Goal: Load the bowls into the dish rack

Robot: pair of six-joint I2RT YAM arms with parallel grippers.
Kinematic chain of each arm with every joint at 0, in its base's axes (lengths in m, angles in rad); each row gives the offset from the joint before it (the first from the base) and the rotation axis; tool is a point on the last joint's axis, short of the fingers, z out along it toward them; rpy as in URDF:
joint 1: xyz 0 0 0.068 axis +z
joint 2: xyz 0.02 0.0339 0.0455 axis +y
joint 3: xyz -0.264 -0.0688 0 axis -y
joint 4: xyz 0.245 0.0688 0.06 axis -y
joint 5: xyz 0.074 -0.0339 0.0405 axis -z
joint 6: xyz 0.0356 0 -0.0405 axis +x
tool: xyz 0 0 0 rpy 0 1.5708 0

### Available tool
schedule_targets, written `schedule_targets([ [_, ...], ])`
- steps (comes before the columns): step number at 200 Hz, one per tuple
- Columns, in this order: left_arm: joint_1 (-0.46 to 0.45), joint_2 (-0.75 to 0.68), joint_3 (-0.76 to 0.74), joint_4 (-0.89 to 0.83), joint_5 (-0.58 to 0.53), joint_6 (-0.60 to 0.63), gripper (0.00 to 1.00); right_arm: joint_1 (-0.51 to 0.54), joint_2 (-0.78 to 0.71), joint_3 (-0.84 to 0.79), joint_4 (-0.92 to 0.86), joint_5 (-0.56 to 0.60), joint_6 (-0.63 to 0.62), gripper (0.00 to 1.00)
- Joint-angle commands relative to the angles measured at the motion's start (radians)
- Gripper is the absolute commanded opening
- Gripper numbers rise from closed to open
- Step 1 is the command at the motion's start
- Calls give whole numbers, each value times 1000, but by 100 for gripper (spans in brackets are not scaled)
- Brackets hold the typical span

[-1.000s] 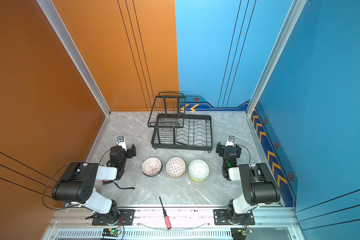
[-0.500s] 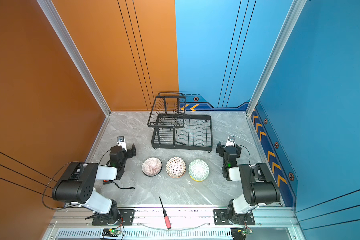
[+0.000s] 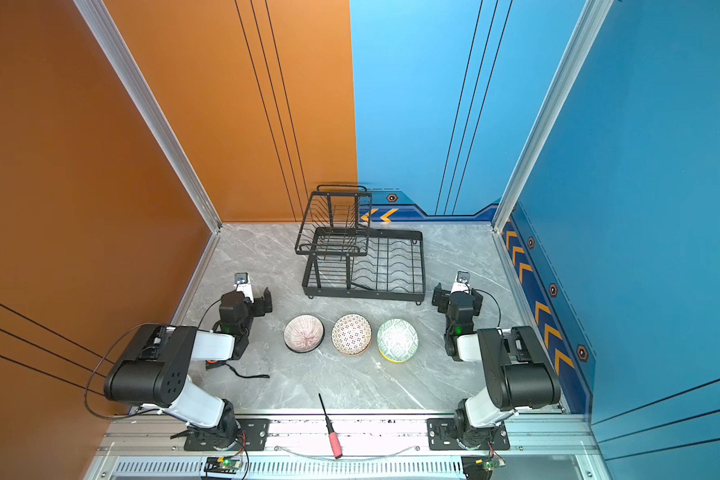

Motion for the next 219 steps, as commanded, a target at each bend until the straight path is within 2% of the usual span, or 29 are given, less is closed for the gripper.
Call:
schedule_targets([
  [1, 2, -2, 16, 12, 26, 4, 98, -4, 5, 10, 1, -11, 0, 100],
  [17, -1, -24, 20, -12, 0, 1, 98, -2, -29, 11, -26, 18, 7, 100],
  [32, -2, -90, 45, -118, -57, -11, 98, 0, -98, 30, -114, 42, 10, 100],
  [57, -14, -209, 109, -348, -98, -25, 98, 5, -233, 130, -415, 62, 51, 100],
  [82, -37, -316, 223, -675, -121, -60, 98, 38, -358, 189, -590, 90, 74, 100],
  [99, -51, -345, 322, -893, -135, -114, 98, 43, -439, 241, -737, 50, 94, 100],
  [121, -74, -336, 447, -1127, -80, -188, 98, 60, -503, 336, -945, 15, 115, 100],
  [141, -105, -325, 550, -1321, -41, -235, 98, 64, -507, 473, -1184, 6, 158, 100],
  [173, -115, -316, 710, -1582, 103, -279, 98, 65, -407, 719, -1581, -66, 158, 100],
  [190, -129, -311, 778, -1696, 135, -260, 98, 71, -377, 799, -1689, -113, 150, 100],
  [219, -171, -328, 843, -1806, 154, -224, 98, 72, -354, 867, -1774, -159, 140, 100],
])
